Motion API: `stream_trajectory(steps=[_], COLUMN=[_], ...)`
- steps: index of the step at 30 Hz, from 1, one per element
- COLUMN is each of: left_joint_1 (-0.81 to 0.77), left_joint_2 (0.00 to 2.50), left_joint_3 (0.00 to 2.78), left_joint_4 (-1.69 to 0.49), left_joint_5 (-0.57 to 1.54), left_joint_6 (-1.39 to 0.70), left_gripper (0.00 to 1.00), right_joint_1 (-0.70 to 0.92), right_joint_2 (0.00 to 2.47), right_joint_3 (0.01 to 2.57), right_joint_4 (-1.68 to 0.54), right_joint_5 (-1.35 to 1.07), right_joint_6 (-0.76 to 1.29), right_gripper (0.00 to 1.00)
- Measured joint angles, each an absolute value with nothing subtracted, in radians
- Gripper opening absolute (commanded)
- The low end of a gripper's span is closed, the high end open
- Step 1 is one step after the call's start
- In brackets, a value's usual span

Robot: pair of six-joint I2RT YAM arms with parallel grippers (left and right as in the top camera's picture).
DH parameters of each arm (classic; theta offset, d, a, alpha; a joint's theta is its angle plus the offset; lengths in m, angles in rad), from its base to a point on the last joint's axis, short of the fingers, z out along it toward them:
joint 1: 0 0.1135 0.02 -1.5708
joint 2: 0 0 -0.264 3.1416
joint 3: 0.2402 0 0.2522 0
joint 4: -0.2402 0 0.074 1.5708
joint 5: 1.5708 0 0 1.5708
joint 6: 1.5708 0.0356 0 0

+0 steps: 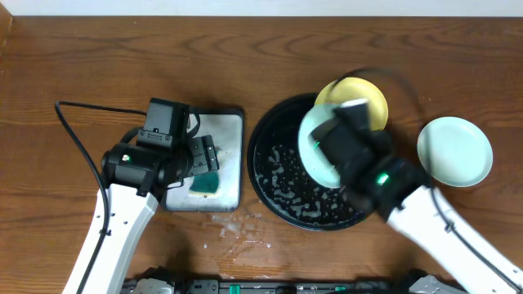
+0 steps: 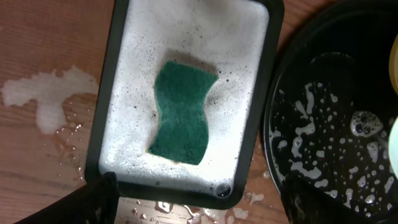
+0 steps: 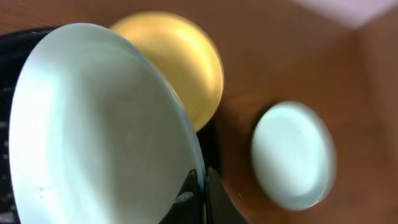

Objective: Clean dirty plates on tray and stack at the side

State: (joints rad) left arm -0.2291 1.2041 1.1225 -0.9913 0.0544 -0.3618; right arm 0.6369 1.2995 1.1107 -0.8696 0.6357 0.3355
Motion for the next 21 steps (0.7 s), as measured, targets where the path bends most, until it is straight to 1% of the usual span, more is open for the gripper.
stream_trajectory(steps=[2,4,8,12,17,21], left_joint_1=[-0.229,-0.229,-0.229,-0.229,-0.229,-0.229], left_joint_2=[1.204,1.204,1.204,1.204,1.204,1.204], left_joint_3=[1.122,1.122,1.122,1.122,1.122,1.122], left_joint_4=[-0.991,-0.99,-0.991,-0.991,-0.991,-0.991], left_joint_5=[0.054,0.054,0.054,0.054,0.054,0.054], left_joint_6=[-0.362,-0.362,-0.362,-0.362,-0.362,-0.362], left_gripper=[0.84,0.84,0.84,0.84,0.84,0.84], right_joint_1=[0.514,0.35,-0.017,-0.361,-0.604,-0.696], right_joint_2=[1.301,1.301,1.306,1.349,1.447,1.539], right_joint_3=[1.109,1.109,1.109,1.109,1.109,1.109], right_joint_4=[-0.849,-0.821,-0.779,-0.757,-0.749,-0.749], right_joint_5=[0.509,0.355,0.072,-0.12,-0.189,-0.176], right_joint_6=[0.343,0.351,0.359,0.364,0.374,0.376], right_gripper=[0.01,0.01,0.01,0.01,0.01,0.01])
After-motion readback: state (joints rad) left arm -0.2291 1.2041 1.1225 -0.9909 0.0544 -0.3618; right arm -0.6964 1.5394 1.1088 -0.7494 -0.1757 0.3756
